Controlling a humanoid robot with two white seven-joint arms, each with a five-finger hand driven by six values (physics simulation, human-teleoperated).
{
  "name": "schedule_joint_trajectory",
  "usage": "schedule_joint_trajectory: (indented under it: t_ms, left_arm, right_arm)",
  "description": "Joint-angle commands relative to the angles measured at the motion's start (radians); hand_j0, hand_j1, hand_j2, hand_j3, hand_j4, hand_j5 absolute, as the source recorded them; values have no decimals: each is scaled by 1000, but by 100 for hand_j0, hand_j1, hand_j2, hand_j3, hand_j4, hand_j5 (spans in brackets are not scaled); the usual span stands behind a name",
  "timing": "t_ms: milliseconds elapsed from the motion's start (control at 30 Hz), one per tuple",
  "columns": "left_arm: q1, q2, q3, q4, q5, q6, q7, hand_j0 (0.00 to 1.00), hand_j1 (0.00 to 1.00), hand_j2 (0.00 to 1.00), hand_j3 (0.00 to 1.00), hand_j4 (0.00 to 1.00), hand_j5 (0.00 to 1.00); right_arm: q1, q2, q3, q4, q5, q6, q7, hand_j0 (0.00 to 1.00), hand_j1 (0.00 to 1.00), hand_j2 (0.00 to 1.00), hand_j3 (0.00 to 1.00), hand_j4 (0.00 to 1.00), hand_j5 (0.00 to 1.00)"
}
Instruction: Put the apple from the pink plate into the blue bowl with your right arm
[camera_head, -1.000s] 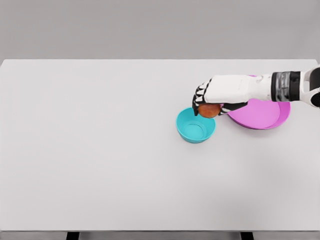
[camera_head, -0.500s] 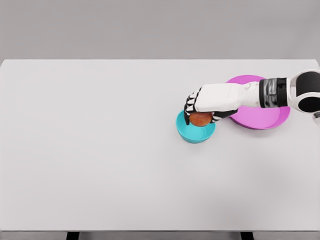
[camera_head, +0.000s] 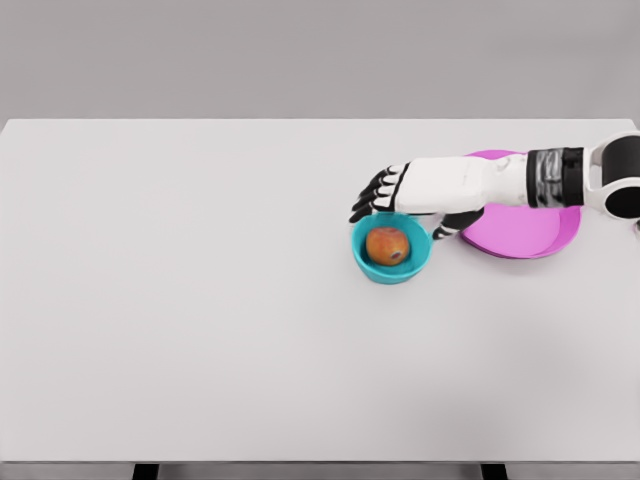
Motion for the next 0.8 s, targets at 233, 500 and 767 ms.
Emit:
schedule_joint_trajectory:
  t_ms: [233,500,767]
  left_arm:
    - [0,0,0,0,0,0,0,100,100,100,100,100,100]
    - [0,0,0,0,0,0,0,100,100,100,100,100,100]
    - [0,0,0,0,0,0,0,100,100,100,100,100,100]
  right_arm:
    - [212,-141,-430,44,-18,3,-1,100,100,100,100,100,100]
    - [305,-63,-510,164,-12,3,-1,100,100,100,100,100,100]
    - [344,-63,-518,179,-9,3,-1,100,100,100,100,100,100]
